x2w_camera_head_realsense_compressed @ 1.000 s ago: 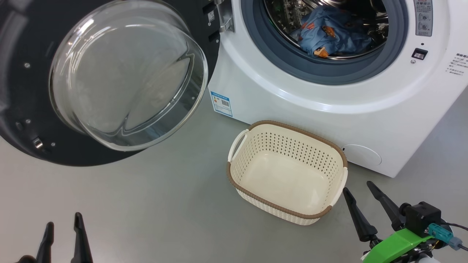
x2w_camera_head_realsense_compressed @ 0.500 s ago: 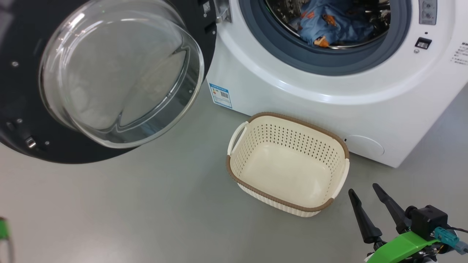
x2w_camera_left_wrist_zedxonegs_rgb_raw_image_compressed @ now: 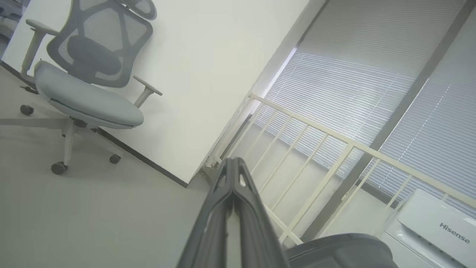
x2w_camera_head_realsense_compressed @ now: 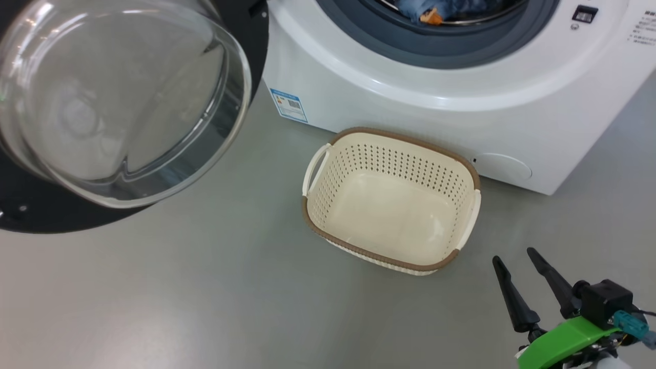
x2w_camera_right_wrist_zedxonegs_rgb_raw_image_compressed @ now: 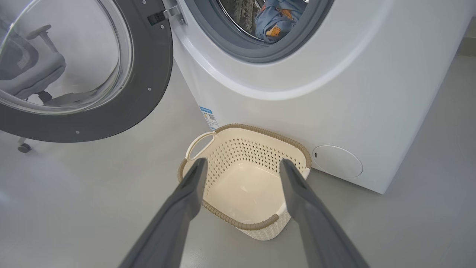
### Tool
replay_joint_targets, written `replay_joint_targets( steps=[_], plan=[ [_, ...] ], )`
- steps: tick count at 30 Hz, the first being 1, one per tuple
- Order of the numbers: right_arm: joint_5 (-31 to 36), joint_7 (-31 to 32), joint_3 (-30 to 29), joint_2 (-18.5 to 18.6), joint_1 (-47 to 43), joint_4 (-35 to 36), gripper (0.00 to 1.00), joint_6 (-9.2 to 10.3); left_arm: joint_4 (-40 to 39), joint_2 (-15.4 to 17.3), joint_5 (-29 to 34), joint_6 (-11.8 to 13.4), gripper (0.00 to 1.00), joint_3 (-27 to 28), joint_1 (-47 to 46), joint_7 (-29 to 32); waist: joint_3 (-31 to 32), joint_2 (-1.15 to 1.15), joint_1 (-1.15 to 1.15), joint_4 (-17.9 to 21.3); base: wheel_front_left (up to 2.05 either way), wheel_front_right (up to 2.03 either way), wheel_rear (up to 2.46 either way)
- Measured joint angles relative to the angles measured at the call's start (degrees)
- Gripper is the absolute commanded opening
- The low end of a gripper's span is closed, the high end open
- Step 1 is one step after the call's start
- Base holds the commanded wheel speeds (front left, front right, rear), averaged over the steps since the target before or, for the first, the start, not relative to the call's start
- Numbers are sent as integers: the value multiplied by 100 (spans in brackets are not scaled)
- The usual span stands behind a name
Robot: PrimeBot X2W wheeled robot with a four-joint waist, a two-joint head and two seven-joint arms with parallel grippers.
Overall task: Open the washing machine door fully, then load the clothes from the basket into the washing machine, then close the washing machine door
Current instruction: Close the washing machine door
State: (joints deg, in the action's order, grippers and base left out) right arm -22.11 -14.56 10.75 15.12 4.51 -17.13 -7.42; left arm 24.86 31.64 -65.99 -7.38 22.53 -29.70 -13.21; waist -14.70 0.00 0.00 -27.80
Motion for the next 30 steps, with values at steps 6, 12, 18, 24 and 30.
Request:
replay_joint_targets(
  steps=[6,12,18,24,30],
  plan=[
    [37,0,24,129,143,14,100,0,1015,503,-1179,4,0,-105,-830,724,-238,0,0,102,0,0,0],
    [41,0,91,185,213,13,100,0,1828,703,-1878,5,0,-344,-1204,1962,-451,0,0,161,0,0,0],
    [63,0,177,321,352,33,100,0,2143,938,-2081,5,0,-575,-1323,2815,-656,0,0,216,0,0,0],
    [88,0,224,386,426,60,100,0,2157,904,-2208,5,0,-780,-1392,3355,-859,0,0,225,0,0,0],
    [90,0,269,403,555,74,100,0,2111,911,-2220,5,0,-869,-1391,3498,-949,0,0,284,0,0,0]
  ],
)
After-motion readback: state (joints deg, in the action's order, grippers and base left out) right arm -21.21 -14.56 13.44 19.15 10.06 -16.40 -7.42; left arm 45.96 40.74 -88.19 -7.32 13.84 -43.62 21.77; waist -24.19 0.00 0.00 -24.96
